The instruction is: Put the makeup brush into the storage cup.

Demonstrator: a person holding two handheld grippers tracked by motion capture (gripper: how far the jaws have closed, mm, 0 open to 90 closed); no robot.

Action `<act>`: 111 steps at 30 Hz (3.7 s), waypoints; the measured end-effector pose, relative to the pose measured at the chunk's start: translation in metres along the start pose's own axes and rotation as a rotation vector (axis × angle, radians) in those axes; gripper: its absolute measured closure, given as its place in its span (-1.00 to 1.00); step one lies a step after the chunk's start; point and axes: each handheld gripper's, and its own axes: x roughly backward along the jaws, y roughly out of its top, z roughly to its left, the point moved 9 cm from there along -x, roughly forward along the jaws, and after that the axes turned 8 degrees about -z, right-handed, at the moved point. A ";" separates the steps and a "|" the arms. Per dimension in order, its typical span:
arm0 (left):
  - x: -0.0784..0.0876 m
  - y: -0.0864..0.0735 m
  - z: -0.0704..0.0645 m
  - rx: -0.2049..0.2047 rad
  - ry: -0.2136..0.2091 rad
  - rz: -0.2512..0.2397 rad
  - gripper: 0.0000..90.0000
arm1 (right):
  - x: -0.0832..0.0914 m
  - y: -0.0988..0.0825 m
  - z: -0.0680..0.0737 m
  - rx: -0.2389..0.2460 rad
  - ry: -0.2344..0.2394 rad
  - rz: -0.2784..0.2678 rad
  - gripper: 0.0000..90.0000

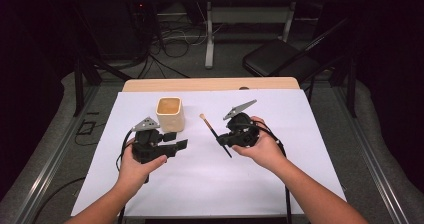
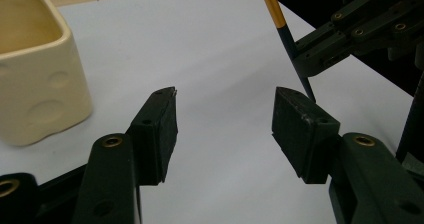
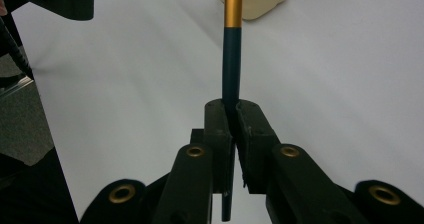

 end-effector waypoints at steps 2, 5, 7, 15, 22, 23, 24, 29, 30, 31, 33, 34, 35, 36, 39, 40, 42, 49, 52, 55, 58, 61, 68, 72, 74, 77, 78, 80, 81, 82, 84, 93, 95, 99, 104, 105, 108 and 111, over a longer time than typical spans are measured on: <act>-0.003 0.003 -0.002 0.016 -0.004 -0.011 -0.05 | 0.000 0.001 0.000 -0.005 0.001 -0.001 0.86; -0.005 0.005 -0.002 0.009 -0.005 -0.004 -0.06 | 0.000 0.002 0.000 -0.004 0.001 -0.006 0.87; -0.005 0.007 -0.004 0.013 -0.008 -0.005 -0.06 | 0.001 0.002 -0.001 -0.009 -0.002 -0.011 0.86; -0.010 0.014 -0.006 0.023 -0.004 -0.019 -0.10 | 0.004 0.008 -0.002 -0.005 -0.010 -0.021 0.86; -0.016 0.020 -0.004 0.055 -0.027 -0.058 -0.10 | 0.005 0.015 0.002 0.006 -0.013 -0.027 0.86; -0.016 0.021 -0.004 0.058 -0.034 -0.062 -0.10 | 0.004 0.015 0.002 0.005 -0.013 -0.027 0.86; -0.017 0.022 -0.004 0.061 -0.036 -0.068 -0.10 | 0.003 0.015 0.002 0.004 -0.013 -0.027 0.86; -0.020 0.027 -0.006 0.076 -0.063 -0.109 -0.05 | 0.000 0.016 0.002 -0.002 -0.014 -0.028 0.86; -0.022 0.029 -0.007 0.077 -0.062 -0.119 -0.05 | -0.001 0.017 0.001 -0.003 -0.016 -0.033 0.86; -0.023 0.030 -0.007 0.081 -0.067 -0.125 -0.04 | -0.002 0.017 0.001 -0.006 -0.017 -0.035 0.86; -0.025 0.032 -0.009 0.088 -0.075 -0.137 -0.03 | -0.003 0.018 0.001 -0.007 -0.018 -0.039 0.86; -0.026 0.033 -0.009 0.091 -0.077 -0.143 -0.03 | -0.003 0.018 0.001 -0.010 -0.019 -0.044 0.86; -0.027 0.033 -0.010 0.093 -0.079 -0.144 -0.02 | -0.003 0.019 0.001 -0.011 -0.021 -0.046 0.86; -0.028 0.034 -0.010 0.101 -0.082 -0.148 -0.01 | -0.003 0.019 0.001 -0.012 -0.021 -0.044 0.86; -0.031 0.035 -0.011 0.114 -0.085 -0.162 0.02 | -0.004 0.019 0.000 -0.016 -0.023 -0.049 0.86; -0.032 0.036 -0.012 0.122 -0.086 -0.171 0.03 | -0.005 0.019 0.000 -0.018 -0.023 -0.052 0.86; -0.034 0.037 -0.013 0.128 -0.091 -0.177 0.05 | -0.005 0.019 0.000 -0.022 -0.023 -0.056 0.86; -0.037 0.037 -0.012 0.147 -0.084 -0.183 0.12 | -0.008 0.018 0.002 -0.031 -0.020 -0.063 0.86; -0.039 0.038 -0.010 0.158 -0.075 -0.186 0.16 | -0.009 0.018 0.002 -0.035 -0.019 -0.066 0.86; -0.040 0.039 -0.009 0.165 -0.070 -0.193 0.17 | -0.010 0.018 0.003 -0.039 -0.020 -0.070 0.86; -0.042 0.038 -0.009 0.174 -0.070 -0.190 0.19 | -0.011 0.019 0.003 -0.040 -0.023 -0.078 0.86; -0.045 0.038 -0.009 0.178 -0.071 -0.190 0.20 | -0.013 0.019 0.004 -0.045 -0.025 -0.078 0.86; -0.051 0.039 -0.011 0.205 -0.071 -0.197 0.24 | -0.018 0.018 0.004 -0.055 -0.027 -0.076 0.86; -0.054 0.039 -0.010 0.216 -0.067 -0.197 0.26 | -0.021 0.017 0.005 -0.061 -0.022 -0.072 0.86; -0.055 0.038 -0.009 0.220 -0.066 -0.196 0.27 | -0.022 0.017 0.006 -0.066 -0.021 -0.073 0.86; -0.057 0.037 -0.008 0.224 -0.062 -0.193 0.31 | -0.024 0.017 0.007 -0.065 -0.018 -0.073 0.86; -0.057 0.037 -0.008 0.225 -0.061 -0.193 0.32 | -0.024 0.017 0.007 -0.065 -0.017 -0.073 0.86; -0.058 0.036 -0.008 0.227 -0.058 -0.193 0.34 | -0.025 0.017 0.008 -0.064 -0.017 -0.073 0.86; -0.058 0.036 -0.008 0.229 -0.058 -0.193 0.35 | -0.026 0.017 0.008 -0.067 -0.016 -0.073 0.86; -0.058 0.036 -0.007 0.230 -0.058 -0.192 0.35 | -0.026 0.017 0.008 -0.068 -0.016 -0.072 0.86; -0.058 0.036 -0.007 0.234 -0.058 -0.194 0.37 | -0.028 0.016 0.009 -0.071 -0.014 -0.074 0.86; -0.059 0.036 -0.007 0.244 -0.060 -0.193 0.46 | -0.031 0.014 0.010 -0.074 -0.008 -0.071 0.86; -0.060 0.036 -0.007 0.246 -0.057 -0.192 0.49 | -0.031 0.014 0.010 -0.075 -0.008 -0.071 0.86; -0.060 0.035 -0.007 0.243 -0.055 -0.189 0.53 | -0.031 0.013 0.010 -0.075 -0.006 -0.068 0.86; -0.061 0.034 -0.006 0.243 -0.053 -0.184 0.55 | -0.031 0.013 0.011 -0.074 -0.005 -0.071 0.87; -0.061 0.034 -0.006 0.247 -0.053 -0.186 0.56 | -0.031 0.013 0.011 -0.074 -0.004 -0.070 0.86; -0.061 0.034 -0.006 0.257 -0.053 -0.183 0.58 | -0.031 0.013 0.012 -0.073 -0.002 -0.067 0.86; -0.062 0.033 -0.005 0.271 -0.053 -0.180 0.62 | -0.032 0.012 0.012 -0.074 0.000 -0.067 0.86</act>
